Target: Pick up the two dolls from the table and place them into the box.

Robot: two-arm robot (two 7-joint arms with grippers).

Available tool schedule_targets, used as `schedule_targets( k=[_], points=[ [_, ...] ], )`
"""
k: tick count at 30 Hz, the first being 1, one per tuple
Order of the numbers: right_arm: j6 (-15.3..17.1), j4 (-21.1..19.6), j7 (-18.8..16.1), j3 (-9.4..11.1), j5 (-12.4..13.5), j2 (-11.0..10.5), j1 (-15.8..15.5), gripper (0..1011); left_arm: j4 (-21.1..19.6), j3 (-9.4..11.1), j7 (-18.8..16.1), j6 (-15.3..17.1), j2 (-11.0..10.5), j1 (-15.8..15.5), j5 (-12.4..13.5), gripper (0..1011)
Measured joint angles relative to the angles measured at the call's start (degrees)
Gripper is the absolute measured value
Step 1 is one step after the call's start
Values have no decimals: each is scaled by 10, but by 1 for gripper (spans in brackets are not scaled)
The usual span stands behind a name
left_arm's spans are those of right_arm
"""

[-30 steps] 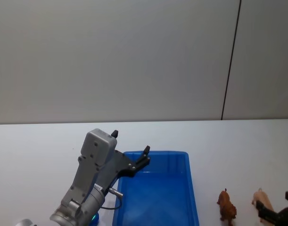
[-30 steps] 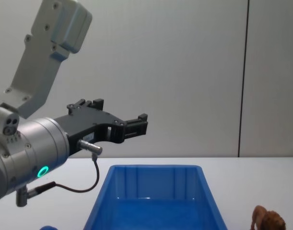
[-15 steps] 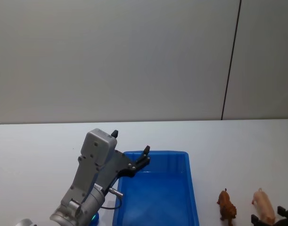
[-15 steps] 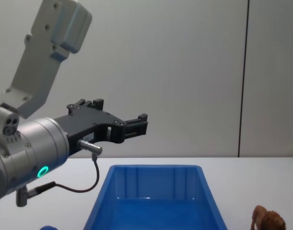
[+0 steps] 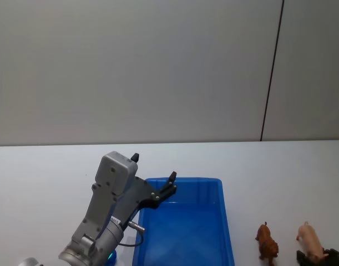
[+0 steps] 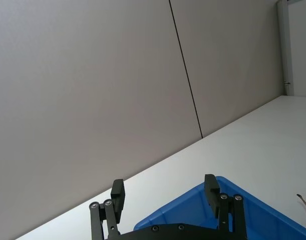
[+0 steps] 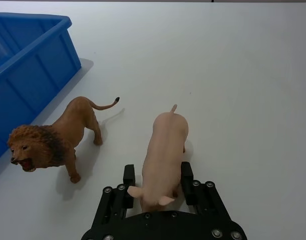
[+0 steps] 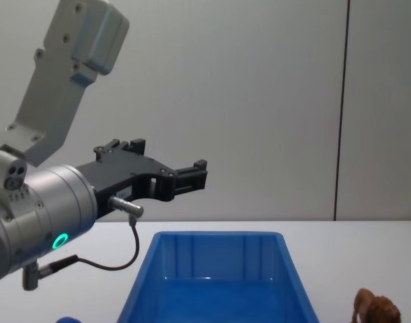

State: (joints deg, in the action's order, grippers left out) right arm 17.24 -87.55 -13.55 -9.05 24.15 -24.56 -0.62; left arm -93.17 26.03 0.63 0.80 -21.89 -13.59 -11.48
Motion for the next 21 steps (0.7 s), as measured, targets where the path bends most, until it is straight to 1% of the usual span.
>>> schedule_targets(
  k=[1,3,5,7,11,15,21],
  points=[
    [-2,2,1,0,-2,1,2,518,0,0,0,0,0,0,0,1001],
    [-4,3,2,-1,-3,2,3,481,0,0,0,0,0,0,0,1001],
    [-8,4,4,-1,-6,3,5,403,0,0,0,0,0,0,0,1001],
    [-13,4,7,-2,-10,3,6,363,0,0,0,0,0,0,0,1001],
    [-19,2,9,-2,-15,4,8,359,0,0,0,0,0,0,0,1002],
    [-29,-8,10,-1,-22,4,12,360,0,0,0,0,0,0,0,1001],
    [-34,-25,-2,-1,-28,3,23,360,0,0,0,0,0,0,0,1001]
  ],
)
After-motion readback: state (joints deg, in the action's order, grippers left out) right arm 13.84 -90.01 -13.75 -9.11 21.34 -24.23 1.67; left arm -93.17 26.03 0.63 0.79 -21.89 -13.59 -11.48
